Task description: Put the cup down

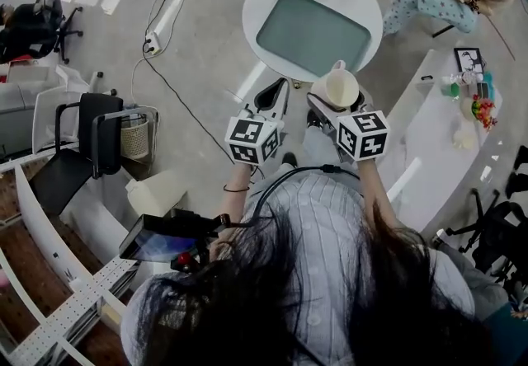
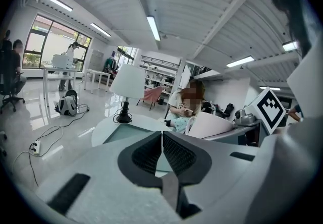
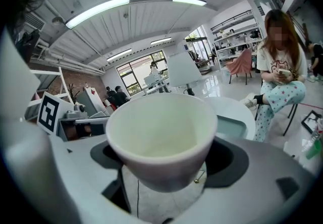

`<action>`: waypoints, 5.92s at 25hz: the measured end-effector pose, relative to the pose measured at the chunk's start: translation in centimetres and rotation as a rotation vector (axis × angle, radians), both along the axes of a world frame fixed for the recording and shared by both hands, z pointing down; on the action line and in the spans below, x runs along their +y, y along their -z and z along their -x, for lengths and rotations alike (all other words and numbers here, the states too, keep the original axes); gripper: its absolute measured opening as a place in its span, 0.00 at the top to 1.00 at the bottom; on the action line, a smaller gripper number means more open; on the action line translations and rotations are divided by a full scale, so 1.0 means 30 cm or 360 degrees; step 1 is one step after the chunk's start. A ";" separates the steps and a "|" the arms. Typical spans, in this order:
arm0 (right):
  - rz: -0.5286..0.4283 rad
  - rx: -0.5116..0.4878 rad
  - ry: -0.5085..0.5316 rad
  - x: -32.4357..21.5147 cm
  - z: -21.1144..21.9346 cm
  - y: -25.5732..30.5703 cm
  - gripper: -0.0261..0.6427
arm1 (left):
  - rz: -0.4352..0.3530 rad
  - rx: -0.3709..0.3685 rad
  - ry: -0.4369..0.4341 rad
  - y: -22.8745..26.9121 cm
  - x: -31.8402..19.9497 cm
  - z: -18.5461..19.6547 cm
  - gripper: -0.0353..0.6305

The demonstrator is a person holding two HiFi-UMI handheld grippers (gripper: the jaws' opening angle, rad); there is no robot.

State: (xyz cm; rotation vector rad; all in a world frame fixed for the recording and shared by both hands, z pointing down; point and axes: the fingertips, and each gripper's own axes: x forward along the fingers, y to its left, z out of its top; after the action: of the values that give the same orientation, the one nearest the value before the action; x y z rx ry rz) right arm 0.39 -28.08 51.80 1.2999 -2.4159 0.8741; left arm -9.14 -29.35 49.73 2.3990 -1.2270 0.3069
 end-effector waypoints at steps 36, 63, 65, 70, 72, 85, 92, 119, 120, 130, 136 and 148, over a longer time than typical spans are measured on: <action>0.0238 0.0297 0.0041 -0.331 -0.138 -0.540 0.31 | 0.0161 -0.0136 -0.0084 -0.119 -0.299 -0.164 0.92; 0.0092 0.0549 0.0137 -0.321 -0.115 -0.592 0.31 | 0.0167 -0.0135 -0.0018 -0.131 -0.257 -0.096 0.92; 0.0095 0.0575 0.0135 -0.319 -0.113 -0.596 0.31 | 0.0168 -0.0142 -0.0019 -0.133 -0.252 -0.088 0.92; 0.0128 0.0613 0.0112 -0.313 -0.110 -0.595 0.31 | 0.0170 -0.0152 -0.0010 -0.129 -0.235 -0.058 0.92; 0.0154 0.0598 0.0075 -0.306 -0.116 -0.600 0.31 | 0.0169 -0.0152 -0.0009 -0.126 -0.226 -0.049 0.92; 0.0152 0.0551 -0.0034 -0.306 -0.146 -0.566 0.31 | 0.0139 -0.0147 -0.0001 -0.106 -0.191 -0.017 0.92; 0.0113 0.0523 -0.0095 -0.290 -0.159 -0.491 0.31 | 0.0123 -0.0141 0.0001 -0.096 -0.173 0.009 0.92; -0.0112 0.0301 -0.0264 -0.117 -0.089 -0.170 0.65 | 0.0014 -0.0085 0.0020 -0.020 0.025 0.107 0.92; -0.0118 0.0297 -0.0260 -0.099 -0.079 -0.163 0.67 | 0.0011 -0.0083 0.0019 -0.018 0.042 0.111 0.92; -0.0172 0.0213 -0.0252 0.070 0.030 -0.093 0.78 | -0.0059 -0.0075 0.0022 0.025 0.211 0.184 0.92; -0.0211 0.0182 -0.0248 0.191 0.098 -0.055 0.83 | -0.0098 -0.0064 0.0027 0.044 0.337 0.236 0.92; -0.0211 0.0203 -0.0208 0.436 0.187 -0.015 0.85 | -0.0114 0.0025 0.0026 0.051 0.532 0.295 0.92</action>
State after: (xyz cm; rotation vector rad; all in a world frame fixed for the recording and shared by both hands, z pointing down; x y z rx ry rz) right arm -5.22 -15.00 52.26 1.5275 -2.3455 0.6493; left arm -17.99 -13.40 48.20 2.4457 -1.2704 0.2425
